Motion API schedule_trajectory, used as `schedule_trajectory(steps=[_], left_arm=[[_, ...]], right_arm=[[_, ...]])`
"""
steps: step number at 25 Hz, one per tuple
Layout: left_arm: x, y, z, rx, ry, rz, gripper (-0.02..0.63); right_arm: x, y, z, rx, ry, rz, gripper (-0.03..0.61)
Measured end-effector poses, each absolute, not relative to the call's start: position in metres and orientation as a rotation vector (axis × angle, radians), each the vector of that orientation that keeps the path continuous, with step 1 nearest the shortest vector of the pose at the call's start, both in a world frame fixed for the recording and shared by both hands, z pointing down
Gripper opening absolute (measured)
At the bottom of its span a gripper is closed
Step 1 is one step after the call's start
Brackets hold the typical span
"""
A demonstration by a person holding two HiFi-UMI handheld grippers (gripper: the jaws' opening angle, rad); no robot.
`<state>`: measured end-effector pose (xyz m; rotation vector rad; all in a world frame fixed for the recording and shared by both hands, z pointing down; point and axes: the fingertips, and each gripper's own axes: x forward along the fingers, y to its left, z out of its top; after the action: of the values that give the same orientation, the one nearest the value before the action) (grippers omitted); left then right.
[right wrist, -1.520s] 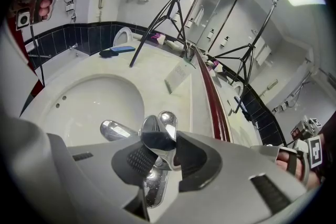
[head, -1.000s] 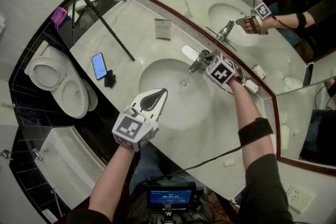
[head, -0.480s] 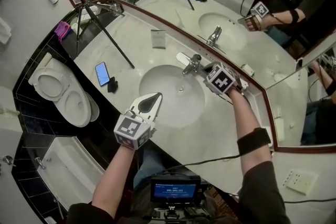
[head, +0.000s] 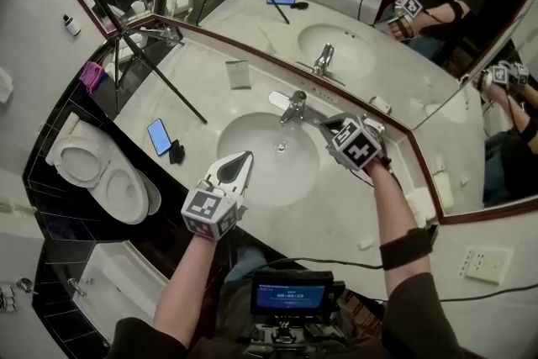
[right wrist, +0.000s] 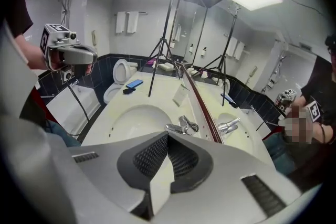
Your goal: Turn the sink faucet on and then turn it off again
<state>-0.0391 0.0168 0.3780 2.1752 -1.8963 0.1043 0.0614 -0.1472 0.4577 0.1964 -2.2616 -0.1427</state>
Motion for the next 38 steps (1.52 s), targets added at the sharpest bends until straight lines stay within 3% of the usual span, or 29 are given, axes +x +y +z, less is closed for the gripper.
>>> schedule_trajectory(steps=[14,38], left_arm=[[-0.028,0.017,0.378,2.228,-1.832,0.144,0.0],[-0.027,0.015,0.379,2.275,-1.757,0.143,0.0]], right_arm=[[0.156,-0.163,0.437,0.541,-2.378,0.097,0.017],[0.2,-0.148,0.449,0.696,-2.362,0.226,0.018]])
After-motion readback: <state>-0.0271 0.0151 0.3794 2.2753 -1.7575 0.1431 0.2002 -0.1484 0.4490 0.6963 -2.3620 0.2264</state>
